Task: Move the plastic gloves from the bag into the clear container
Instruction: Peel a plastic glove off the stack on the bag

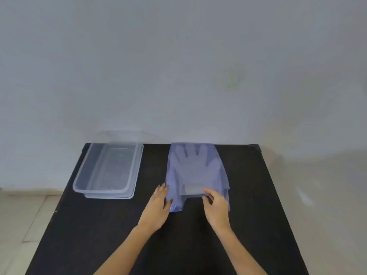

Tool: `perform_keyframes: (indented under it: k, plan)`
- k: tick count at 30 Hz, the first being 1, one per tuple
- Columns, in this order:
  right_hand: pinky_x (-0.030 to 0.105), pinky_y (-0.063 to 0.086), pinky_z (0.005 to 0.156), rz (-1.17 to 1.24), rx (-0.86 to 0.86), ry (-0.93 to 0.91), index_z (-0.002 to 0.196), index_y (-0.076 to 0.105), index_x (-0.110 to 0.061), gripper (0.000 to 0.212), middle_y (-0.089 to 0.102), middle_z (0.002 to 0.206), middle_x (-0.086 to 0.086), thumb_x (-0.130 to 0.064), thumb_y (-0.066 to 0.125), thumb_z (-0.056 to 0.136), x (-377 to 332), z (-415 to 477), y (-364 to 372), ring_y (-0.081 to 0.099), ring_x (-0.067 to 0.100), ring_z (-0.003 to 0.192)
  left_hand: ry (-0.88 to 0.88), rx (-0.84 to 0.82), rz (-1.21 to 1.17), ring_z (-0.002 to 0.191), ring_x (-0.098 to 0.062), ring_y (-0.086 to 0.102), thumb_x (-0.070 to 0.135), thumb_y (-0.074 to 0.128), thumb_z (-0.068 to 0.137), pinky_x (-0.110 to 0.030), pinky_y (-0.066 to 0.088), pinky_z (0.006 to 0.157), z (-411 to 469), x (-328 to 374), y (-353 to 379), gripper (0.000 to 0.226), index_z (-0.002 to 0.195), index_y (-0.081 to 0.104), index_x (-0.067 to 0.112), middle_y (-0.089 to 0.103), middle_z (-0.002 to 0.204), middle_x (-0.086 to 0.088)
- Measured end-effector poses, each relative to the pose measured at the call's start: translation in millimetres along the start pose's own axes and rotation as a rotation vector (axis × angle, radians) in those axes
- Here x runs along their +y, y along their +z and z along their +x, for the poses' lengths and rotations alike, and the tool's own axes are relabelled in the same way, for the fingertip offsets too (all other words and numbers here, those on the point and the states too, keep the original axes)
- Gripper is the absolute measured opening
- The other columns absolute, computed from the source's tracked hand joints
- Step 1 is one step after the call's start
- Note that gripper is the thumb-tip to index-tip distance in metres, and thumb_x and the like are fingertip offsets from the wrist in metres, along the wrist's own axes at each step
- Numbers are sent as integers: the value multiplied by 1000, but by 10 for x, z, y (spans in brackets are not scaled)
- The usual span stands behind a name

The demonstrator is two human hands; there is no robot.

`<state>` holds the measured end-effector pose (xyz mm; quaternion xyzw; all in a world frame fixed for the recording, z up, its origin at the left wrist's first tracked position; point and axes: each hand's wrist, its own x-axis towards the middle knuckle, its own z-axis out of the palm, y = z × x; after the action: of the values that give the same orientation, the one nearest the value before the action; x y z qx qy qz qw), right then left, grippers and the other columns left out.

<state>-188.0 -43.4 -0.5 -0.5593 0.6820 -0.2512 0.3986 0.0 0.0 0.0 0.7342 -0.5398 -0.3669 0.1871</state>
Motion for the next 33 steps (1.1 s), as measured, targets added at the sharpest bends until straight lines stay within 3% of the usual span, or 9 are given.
perform_keyframes:
  k: [6, 10, 17, 27, 33]
  plan:
    - [24, 43, 104, -175, -69, -57, 123, 63, -16, 32, 64, 125, -1, -12, 62, 91, 156, 333, 244, 58, 12, 117, 85, -92, 344, 147, -16, -11, 35, 39, 99, -30, -6, 115, 444, -201, 209, 70, 152, -5, 24, -13, 160, 1]
    - [23, 45, 102, -328, -63, -138, 120, 66, -18, 29, 63, 123, -4, -19, 62, 91, 236, 510, 408, 58, 11, 115, 142, -131, 488, 142, -16, -24, 41, 32, 99, -34, -11, 115, 584, -368, 300, 73, 145, -23, 25, -31, 151, 2]
    - [26, 42, 103, -479, -140, -253, 121, 67, -16, 31, 65, 121, -1, -26, 60, 92, 332, 650, 567, 55, 14, 116, 160, -92, 512, 146, -19, -16, 42, 26, 99, -37, -10, 115, 672, -596, 448, 68, 149, -15, 23, -22, 156, 2]
    - [26, 56, 78, -507, -47, -421, 93, 76, -15, 15, 72, 91, -1, -14, 75, 79, 376, 737, 632, 65, 14, 86, 166, -95, 501, 144, -18, -21, 42, 29, 99, -38, -11, 116, 685, -640, 465, 70, 149, -18, 25, -25, 155, 4]
    - [22, 45, 74, -554, 23, -545, 81, 73, -19, 11, 69, 79, -4, -15, 78, 72, 427, 676, 555, 65, 13, 75, 158, -78, 496, 144, -16, -19, 41, 30, 99, -37, -11, 115, 681, -620, 466, 70, 149, -16, 25, -22, 156, 5]
